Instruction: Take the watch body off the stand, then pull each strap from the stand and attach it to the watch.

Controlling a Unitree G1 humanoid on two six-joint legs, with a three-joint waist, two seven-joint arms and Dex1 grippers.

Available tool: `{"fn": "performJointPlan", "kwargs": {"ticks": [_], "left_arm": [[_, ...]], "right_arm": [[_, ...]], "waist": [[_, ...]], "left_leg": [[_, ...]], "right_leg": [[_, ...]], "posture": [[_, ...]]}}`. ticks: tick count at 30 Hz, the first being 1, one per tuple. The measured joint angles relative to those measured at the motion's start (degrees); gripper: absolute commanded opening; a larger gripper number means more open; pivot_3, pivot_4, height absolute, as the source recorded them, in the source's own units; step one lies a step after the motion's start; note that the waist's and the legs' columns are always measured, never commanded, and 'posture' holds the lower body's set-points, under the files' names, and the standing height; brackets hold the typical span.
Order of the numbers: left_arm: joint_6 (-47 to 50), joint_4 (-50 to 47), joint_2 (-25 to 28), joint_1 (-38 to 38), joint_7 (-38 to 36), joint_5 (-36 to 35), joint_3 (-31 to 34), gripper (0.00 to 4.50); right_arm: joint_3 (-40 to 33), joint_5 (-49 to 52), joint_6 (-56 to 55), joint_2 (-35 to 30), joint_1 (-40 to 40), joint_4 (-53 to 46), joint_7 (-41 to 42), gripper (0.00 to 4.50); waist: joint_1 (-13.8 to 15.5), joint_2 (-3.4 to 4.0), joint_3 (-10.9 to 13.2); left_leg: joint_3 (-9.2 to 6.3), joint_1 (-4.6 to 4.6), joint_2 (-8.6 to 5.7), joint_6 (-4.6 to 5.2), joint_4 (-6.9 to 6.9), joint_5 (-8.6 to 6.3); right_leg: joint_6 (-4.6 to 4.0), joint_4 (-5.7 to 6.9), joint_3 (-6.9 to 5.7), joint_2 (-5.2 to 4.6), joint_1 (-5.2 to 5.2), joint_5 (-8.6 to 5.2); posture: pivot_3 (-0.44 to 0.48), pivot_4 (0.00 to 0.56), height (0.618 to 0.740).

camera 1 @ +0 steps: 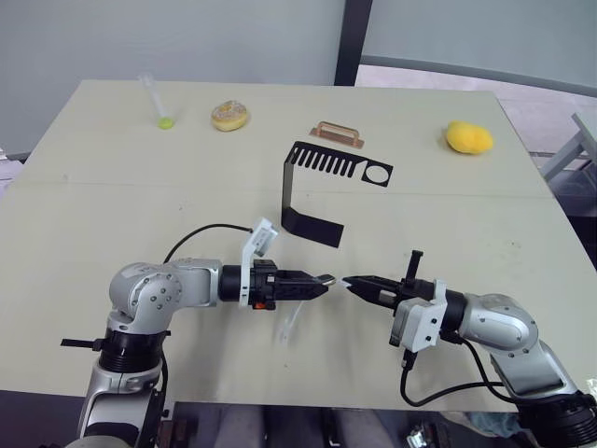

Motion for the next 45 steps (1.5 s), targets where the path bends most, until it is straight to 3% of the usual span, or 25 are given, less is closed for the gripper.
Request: {"fn": "performJointPlan", "kwargs": {"ticks": [45], "left_arm": [[1.4,0.0,0.8,-0.6,1.7,0.3,-0.7,1.57]], "right_arm": [[1.1,-4.1,0.7,2.5,-1.8,1.2,0.0,0.0]], "waist": [[0.0,0.0,0.0]], "left_leg": [[0.0,0.0,0.0,-0.01,0.0,0.0]], "right_leg": [[0.0,0.01,0.0,0.0,0.0,0.0]], "posture": [[0.0,0.15,0.74]]}}
